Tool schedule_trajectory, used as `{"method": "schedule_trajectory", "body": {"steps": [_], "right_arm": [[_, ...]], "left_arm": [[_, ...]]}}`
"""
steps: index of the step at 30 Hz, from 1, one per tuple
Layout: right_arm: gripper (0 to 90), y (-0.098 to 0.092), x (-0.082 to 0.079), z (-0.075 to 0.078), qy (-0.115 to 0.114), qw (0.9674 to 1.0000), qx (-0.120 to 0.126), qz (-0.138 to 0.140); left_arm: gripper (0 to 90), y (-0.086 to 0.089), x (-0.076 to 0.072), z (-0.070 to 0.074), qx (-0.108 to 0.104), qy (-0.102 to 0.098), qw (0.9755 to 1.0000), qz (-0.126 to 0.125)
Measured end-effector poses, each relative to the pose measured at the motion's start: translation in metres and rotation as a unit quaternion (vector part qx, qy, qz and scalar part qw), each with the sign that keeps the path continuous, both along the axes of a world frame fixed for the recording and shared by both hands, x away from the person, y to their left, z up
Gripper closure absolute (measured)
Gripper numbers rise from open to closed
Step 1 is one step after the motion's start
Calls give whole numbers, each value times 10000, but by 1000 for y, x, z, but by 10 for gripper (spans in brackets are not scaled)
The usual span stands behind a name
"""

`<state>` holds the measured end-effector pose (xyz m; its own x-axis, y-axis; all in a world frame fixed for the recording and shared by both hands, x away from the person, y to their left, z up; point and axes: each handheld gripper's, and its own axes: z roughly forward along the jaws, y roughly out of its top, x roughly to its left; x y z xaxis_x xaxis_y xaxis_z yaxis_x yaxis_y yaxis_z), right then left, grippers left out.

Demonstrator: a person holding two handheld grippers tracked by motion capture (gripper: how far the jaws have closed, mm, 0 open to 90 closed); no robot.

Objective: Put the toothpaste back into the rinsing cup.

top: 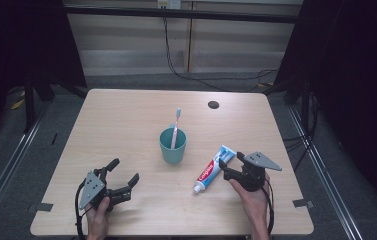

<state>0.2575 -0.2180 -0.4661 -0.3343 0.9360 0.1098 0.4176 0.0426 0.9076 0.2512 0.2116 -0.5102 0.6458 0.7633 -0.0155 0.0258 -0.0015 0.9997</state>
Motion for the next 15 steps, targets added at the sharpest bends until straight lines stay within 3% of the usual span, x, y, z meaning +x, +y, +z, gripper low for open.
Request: {"method": "schedule_trajectory", "body": {"steps": [6,9,15], "right_arm": [[262,-4,7,8,450,9990,-18,-38],[282,-4,10,11,558,9984,-61,-38],[287,-1,18,15,1122,9937,-32,59]], "left_arm": [[154,1,0,0,74,-38,10000,-43],[155,1,0,0,63,-31,10000,-25],[155,1,0,0,57,-33,10000,-25]]}}
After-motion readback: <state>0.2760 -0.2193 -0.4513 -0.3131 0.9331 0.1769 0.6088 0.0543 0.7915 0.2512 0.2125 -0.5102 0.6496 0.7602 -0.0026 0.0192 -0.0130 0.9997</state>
